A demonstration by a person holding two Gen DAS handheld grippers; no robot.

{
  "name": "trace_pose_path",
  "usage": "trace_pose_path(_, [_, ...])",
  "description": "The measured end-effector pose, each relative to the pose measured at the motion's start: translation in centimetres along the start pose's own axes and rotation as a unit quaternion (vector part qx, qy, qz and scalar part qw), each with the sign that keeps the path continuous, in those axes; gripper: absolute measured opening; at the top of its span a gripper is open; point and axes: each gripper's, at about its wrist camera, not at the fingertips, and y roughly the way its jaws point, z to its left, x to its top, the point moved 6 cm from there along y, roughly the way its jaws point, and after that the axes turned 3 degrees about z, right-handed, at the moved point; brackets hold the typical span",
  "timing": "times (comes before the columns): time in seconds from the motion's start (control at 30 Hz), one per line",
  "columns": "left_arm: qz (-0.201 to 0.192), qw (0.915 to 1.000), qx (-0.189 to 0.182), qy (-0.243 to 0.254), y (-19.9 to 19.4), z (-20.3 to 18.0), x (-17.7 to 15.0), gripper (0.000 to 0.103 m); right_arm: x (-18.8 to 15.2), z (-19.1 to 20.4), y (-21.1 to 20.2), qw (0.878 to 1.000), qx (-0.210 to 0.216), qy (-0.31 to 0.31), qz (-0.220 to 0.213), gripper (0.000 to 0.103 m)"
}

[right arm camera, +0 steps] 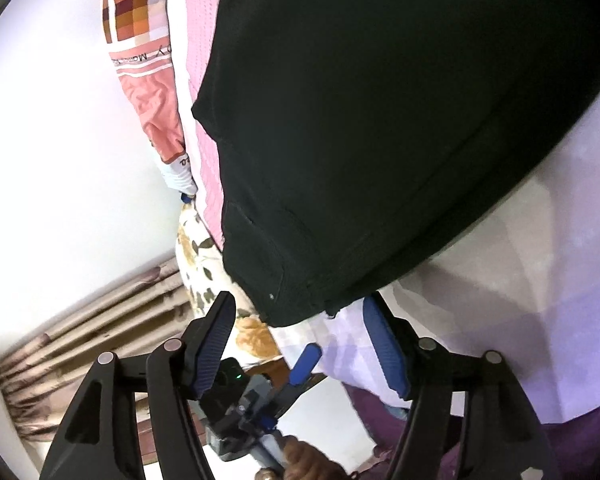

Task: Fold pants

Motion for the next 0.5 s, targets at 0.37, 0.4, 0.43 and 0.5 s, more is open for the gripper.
trace_pose_path(0.37, [0.009,0.9999,-0.002,-0.012,0.5,0.4,0.0,0.075,0.8,0.7,1.1,0.999,-0.024,-0.040,-0.018,0.026])
trace_pose_path(0.4, [0.010,0.9999,-0.002,-0.013,0.5,0.4,0.0,0.075,0.8,0.5,1.3,0.999,-0.027,-0.039,-0.019,0.025])
trace_pose_path(0.43, [0.012,0.9998,-0.003,-0.015,0.6,0.5,0.0,0.075,0.9,0.4,1.5,0.999,-0.025,-0.036,-0.019,0.025])
trace_pose_path(0.5, [0.016,0.9997,-0.005,-0.018,0.6,0.7,-0.1,0.075,0.8,0.2,1.9,0.999,-0.024,-0.029,-0.017,0.025])
